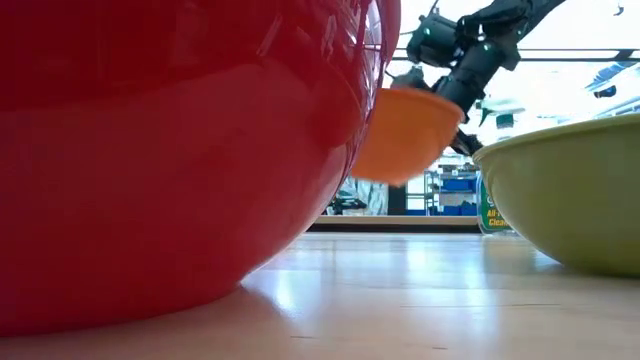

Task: Nest bowls inside each other
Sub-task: Stack the orange bowl on top of the red bowl

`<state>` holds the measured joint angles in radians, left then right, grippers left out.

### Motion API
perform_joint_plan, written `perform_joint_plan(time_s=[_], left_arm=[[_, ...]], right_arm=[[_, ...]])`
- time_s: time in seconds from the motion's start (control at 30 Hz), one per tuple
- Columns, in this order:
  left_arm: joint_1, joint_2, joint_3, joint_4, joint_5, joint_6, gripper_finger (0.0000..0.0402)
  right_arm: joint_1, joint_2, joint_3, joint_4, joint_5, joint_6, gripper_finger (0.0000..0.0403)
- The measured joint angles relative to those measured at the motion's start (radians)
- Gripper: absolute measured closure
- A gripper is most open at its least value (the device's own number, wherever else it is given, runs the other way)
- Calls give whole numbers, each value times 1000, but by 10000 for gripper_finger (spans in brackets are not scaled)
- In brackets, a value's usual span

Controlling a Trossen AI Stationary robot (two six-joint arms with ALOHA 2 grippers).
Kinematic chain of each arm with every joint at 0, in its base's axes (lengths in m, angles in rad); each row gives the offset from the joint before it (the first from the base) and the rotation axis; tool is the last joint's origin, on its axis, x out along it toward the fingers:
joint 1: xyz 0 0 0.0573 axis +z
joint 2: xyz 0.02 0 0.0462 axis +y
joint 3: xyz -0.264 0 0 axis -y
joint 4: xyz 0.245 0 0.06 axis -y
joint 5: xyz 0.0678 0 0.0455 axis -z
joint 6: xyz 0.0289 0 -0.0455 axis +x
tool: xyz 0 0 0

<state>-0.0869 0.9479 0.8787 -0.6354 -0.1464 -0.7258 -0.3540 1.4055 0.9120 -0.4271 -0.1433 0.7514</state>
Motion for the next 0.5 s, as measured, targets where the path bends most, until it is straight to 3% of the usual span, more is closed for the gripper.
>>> perform_joint_plan(time_s=[0.23,0.33,0.5], left_arm=[[7,81,0,158,41,-160,173],[2,78,0,202,82,-150,173],[-52,34,0,221,59,-35,173]], right_arm=[[82,0,90,-20,10,32,369],[137,0,135,-32,7,41,369],[237,34,212,-52,0,51,369]])
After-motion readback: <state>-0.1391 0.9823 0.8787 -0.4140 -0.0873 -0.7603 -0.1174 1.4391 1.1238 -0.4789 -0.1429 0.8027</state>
